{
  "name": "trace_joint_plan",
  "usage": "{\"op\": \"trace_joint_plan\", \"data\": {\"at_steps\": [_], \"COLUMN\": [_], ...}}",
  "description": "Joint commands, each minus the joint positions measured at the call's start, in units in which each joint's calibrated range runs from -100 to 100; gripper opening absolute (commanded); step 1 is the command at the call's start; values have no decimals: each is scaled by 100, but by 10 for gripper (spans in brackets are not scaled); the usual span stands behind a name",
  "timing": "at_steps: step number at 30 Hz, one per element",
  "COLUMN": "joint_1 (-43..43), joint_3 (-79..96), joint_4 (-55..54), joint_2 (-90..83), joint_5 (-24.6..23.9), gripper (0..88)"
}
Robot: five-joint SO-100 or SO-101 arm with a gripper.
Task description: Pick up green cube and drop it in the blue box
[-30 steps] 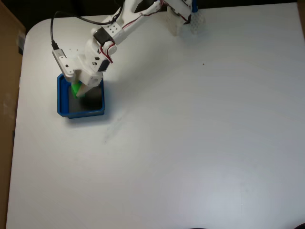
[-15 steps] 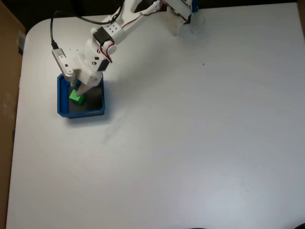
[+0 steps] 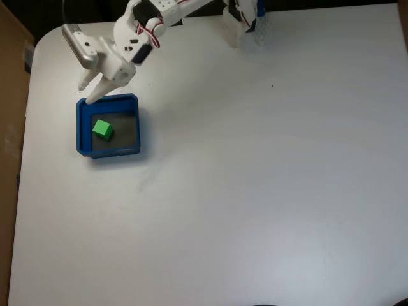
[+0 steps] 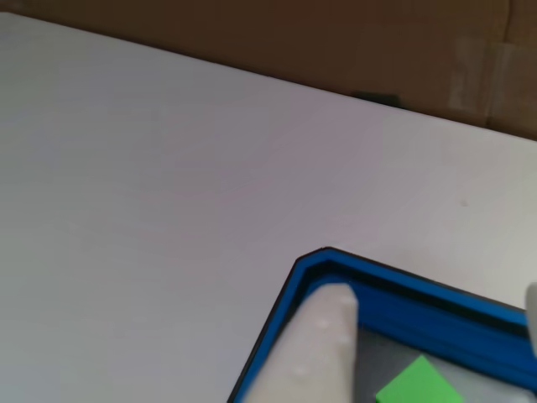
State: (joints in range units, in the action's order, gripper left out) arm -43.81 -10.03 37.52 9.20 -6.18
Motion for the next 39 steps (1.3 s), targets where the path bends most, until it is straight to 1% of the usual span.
{"op": "trace_joint_plan", "data": {"at_steps": [1,23,30,39], "joint_1": [154,1650,2019,2409], "joint_3": [677,6838,8311,9774], "joint_4": [-80,-113,-130,-130], "joint_2": [-1350,-6615,-7961,-9457], "joint_5": [24,39,39,39], "gripper": [170,170,170,170]}}
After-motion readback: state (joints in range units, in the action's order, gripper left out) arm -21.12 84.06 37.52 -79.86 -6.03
